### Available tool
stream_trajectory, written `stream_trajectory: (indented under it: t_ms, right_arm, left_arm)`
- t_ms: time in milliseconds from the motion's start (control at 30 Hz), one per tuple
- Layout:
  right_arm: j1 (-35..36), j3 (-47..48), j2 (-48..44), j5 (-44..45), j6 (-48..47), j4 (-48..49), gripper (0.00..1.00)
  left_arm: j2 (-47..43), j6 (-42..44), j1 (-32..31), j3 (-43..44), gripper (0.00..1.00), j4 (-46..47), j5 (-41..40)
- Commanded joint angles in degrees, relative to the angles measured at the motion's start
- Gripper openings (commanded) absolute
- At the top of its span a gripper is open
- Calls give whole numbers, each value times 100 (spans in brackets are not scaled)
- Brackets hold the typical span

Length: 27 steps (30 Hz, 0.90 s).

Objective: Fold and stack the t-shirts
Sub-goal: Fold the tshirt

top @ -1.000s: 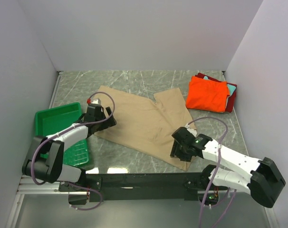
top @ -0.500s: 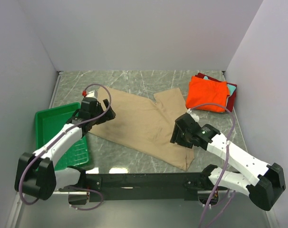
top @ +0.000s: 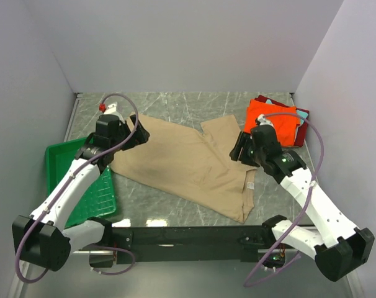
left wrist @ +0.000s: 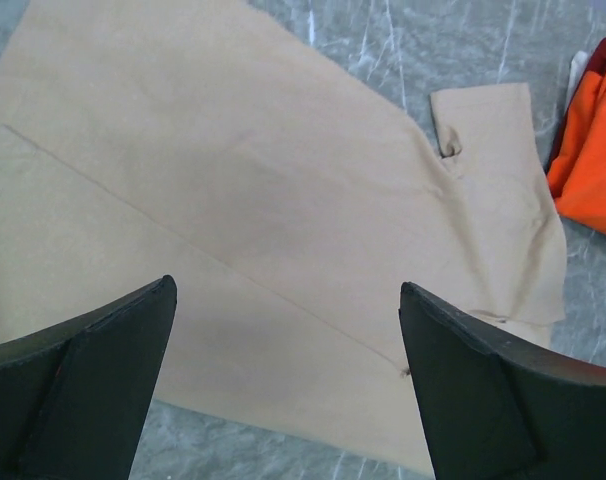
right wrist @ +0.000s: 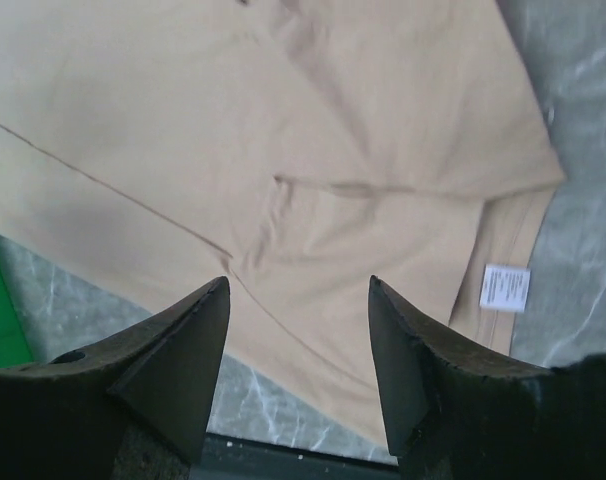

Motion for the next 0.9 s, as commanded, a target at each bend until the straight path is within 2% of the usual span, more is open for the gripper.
stream_trajectory:
  t_ms: [0, 133, 267, 367, 533, 667, 867]
  right_arm:
    - [-190, 433, 398, -102, -587, 458, 64]
    - [-515, 821, 988, -85, -781, 703, 64]
    - [-674, 1329, 1874, 73, -948, 1082, 64]
    - [-717, 1646, 2350, 267, -974, 1346, 64]
    - [-884, 2314, 3642, 311, -1000, 1557, 62]
    - [-1034, 3358, 4826, 382, -1036, 1311, 59]
    - [-1289, 4702, 6049, 171, -904, 1004, 56]
  left_arm:
    - [203, 139, 10, 534, 100, -126, 104]
    - [730, 183, 167, 929, 99, -13, 104]
    - [1319, 77, 738, 1220, 99, 453, 315]
    - [1846, 182, 967, 1553, 99, 594, 104]
    - [2585, 201, 1196, 1896, 98, 875, -440]
    - [3147, 253, 1249, 2318, 96, 937, -757]
    - [4044, 323, 1258, 3065, 92, 788, -740]
